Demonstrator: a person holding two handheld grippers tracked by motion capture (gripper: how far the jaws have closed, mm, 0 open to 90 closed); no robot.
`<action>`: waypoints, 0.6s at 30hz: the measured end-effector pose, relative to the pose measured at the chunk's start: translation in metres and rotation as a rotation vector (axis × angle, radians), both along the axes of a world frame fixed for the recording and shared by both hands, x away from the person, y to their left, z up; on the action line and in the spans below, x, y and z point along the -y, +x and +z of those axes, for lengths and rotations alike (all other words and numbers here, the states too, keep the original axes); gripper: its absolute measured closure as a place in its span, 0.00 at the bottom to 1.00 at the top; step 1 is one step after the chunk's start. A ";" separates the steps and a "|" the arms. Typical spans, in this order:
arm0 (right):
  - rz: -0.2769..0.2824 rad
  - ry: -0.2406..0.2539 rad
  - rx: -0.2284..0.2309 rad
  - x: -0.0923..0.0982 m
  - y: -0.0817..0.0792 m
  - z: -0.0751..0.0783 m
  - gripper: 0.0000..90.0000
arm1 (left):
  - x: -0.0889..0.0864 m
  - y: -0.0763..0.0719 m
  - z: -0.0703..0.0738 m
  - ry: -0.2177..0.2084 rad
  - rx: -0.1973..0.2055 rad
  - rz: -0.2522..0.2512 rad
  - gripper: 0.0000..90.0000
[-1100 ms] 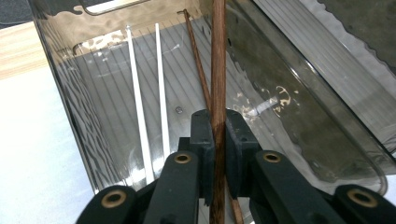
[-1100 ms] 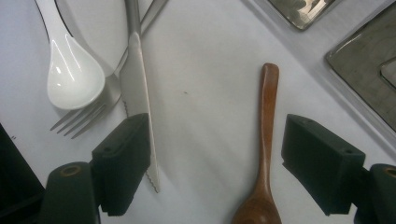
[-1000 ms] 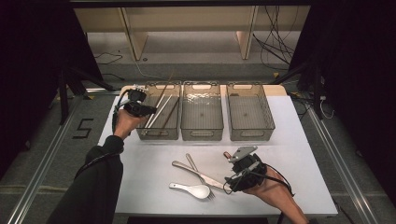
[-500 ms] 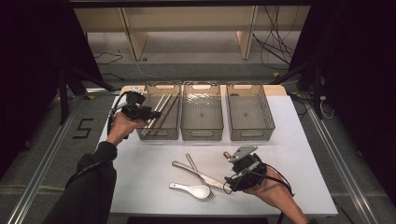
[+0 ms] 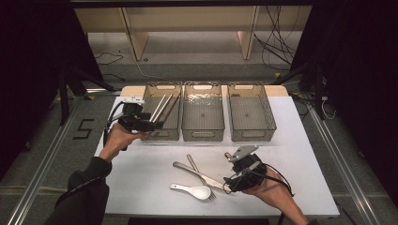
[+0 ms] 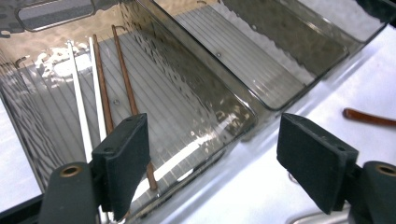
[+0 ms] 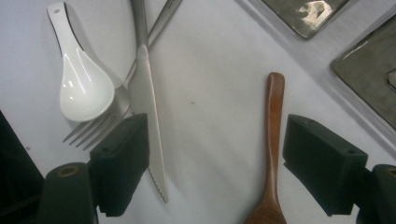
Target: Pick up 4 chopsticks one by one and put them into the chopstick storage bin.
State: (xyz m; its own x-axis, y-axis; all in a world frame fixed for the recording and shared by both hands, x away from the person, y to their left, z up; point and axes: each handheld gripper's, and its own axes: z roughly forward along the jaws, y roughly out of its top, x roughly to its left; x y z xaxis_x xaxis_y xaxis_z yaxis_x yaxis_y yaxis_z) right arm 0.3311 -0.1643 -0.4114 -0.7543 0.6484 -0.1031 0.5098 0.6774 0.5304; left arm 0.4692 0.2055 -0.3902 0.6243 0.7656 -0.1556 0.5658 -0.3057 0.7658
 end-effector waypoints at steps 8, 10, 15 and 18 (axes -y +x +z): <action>0.004 0.009 -0.010 -0.002 0.002 -0.002 0.26 | 0.003 -0.019 0.002 -0.006 0.004 -0.046 0.24; -0.004 0.020 -0.019 -0.004 0.003 -0.002 0.26 | 0.005 -0.025 0.002 -0.020 0.008 -0.052 0.24; 0.014 0.023 -0.025 -0.006 0.005 -0.003 0.27 | 0.010 -0.036 0.001 -0.021 0.010 -0.078 0.22; 0.011 0.031 -0.033 -0.007 0.008 -0.004 0.27 | 0.012 -0.042 -0.002 -0.021 0.011 -0.096 0.22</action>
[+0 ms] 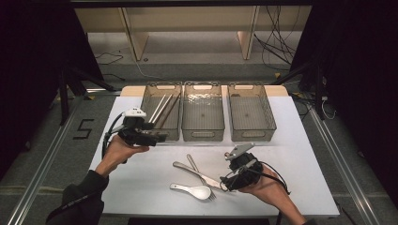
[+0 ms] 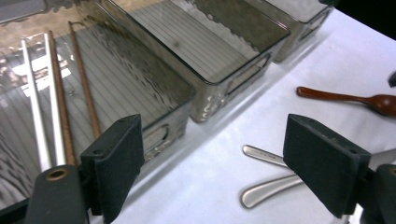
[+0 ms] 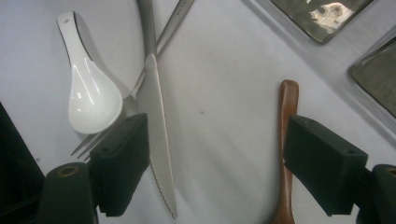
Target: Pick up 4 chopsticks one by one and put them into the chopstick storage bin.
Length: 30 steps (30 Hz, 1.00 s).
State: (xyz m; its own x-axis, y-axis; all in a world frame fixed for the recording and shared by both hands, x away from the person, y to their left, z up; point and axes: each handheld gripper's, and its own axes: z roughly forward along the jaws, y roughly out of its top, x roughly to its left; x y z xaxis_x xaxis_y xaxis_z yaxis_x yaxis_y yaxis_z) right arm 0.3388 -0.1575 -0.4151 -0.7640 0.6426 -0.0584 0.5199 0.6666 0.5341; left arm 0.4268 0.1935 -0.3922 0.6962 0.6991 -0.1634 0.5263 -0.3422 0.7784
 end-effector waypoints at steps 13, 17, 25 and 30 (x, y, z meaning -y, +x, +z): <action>-0.021 0.018 -0.022 0.003 0.011 -0.004 0.27 | 0.002 -0.026 -0.005 -0.012 0.014 -0.030 0.20; -0.015 0.030 -0.033 -0.001 0.013 -0.004 0.27 | 0.003 -0.032 -0.006 -0.019 0.017 -0.037 0.20; 0.008 0.029 -0.044 -0.011 0.016 -0.007 0.28 | 0.008 -0.042 -0.010 0.006 0.012 -0.070 0.20; 0.019 0.030 -0.050 -0.017 0.017 -0.008 0.28 | 0.009 -0.047 -0.013 0.012 0.005 -0.088 0.20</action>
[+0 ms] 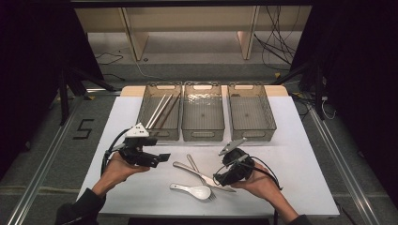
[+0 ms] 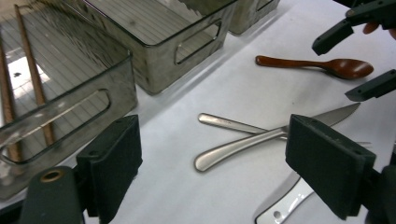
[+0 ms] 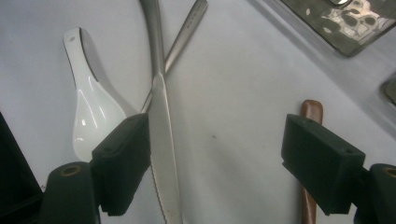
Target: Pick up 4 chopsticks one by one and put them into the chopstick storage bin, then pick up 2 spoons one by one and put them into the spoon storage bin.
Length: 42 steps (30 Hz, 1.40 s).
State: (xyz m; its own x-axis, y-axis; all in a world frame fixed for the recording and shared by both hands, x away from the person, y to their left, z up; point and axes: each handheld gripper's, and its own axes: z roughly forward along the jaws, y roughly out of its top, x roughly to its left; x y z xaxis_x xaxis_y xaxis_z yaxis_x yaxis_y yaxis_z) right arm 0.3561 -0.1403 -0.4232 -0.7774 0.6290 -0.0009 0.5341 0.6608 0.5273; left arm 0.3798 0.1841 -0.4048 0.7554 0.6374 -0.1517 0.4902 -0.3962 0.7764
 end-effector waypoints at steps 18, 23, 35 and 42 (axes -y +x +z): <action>-0.003 0.006 -0.004 -0.003 0.003 0.000 0.28 | 0.013 -0.017 -0.011 0.062 -0.029 -0.087 0.20; -0.003 0.007 -0.004 -0.002 0.003 0.000 0.28 | 0.017 -0.019 -0.014 0.082 -0.045 -0.113 0.20; -0.025 0.014 -0.003 0.004 0.005 0.003 0.28 | 0.037 -0.023 -0.025 0.188 -0.083 -0.204 0.21; -0.044 0.021 0.004 0.013 0.007 0.004 0.28 | 0.048 -0.024 -0.031 0.251 -0.091 -0.258 0.24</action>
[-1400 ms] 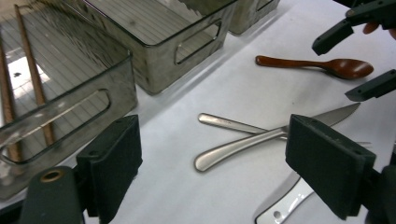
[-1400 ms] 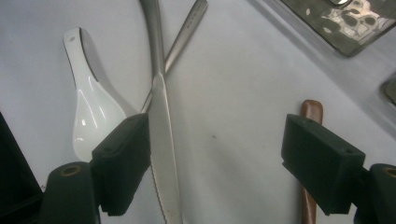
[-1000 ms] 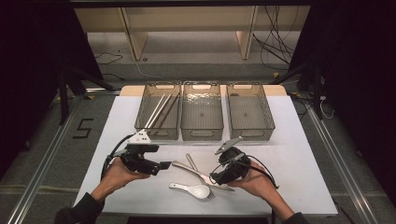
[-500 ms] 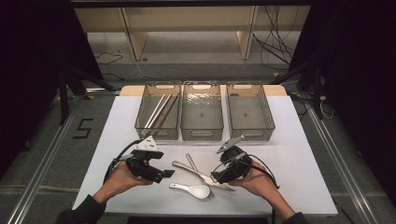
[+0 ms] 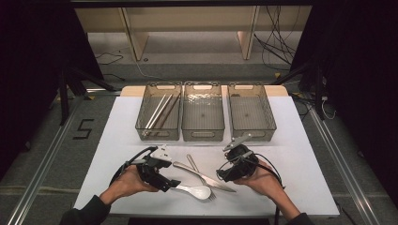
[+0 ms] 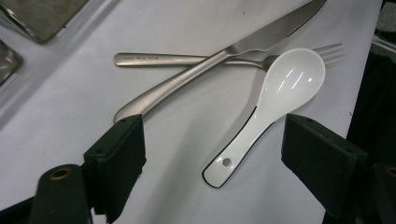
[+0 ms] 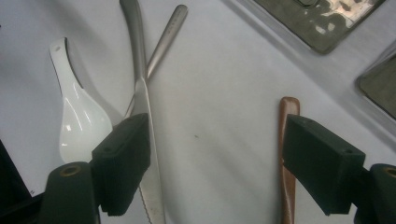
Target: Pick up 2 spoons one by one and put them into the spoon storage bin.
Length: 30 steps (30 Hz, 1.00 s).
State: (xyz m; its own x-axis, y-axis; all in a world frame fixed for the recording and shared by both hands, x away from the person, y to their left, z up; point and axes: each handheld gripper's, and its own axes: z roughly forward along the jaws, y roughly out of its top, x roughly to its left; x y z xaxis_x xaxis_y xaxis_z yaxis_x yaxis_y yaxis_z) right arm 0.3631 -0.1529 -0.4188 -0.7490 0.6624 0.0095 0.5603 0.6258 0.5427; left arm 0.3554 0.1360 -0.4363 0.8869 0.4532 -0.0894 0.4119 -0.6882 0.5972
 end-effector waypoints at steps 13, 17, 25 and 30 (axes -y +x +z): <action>-0.017 0.002 0.004 0.006 -0.001 0.003 0.28 | 0.029 -0.004 -0.021 0.156 -0.047 -0.137 0.39; -0.016 0.001 0.003 0.007 -0.001 0.003 0.28 | 0.037 -0.004 -0.025 0.182 -0.045 -0.169 0.46; -0.019 0.000 0.002 0.008 -0.001 0.003 0.28 | 0.044 -0.004 -0.030 0.222 -0.041 -0.225 0.53; -0.022 0.000 0.004 0.009 -0.001 0.003 0.28 | 0.046 -0.005 -0.031 0.244 -0.013 -0.248 0.60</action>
State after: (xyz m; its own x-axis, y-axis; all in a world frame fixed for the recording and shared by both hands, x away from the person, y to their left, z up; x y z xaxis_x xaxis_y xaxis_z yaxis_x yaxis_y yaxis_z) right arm 0.3621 -0.1618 -0.4155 -0.7343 0.6788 0.0065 0.5720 0.6135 0.5445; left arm 0.3508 0.0904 -0.4668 0.9721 0.2339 -0.0174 0.2213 -0.8900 0.3987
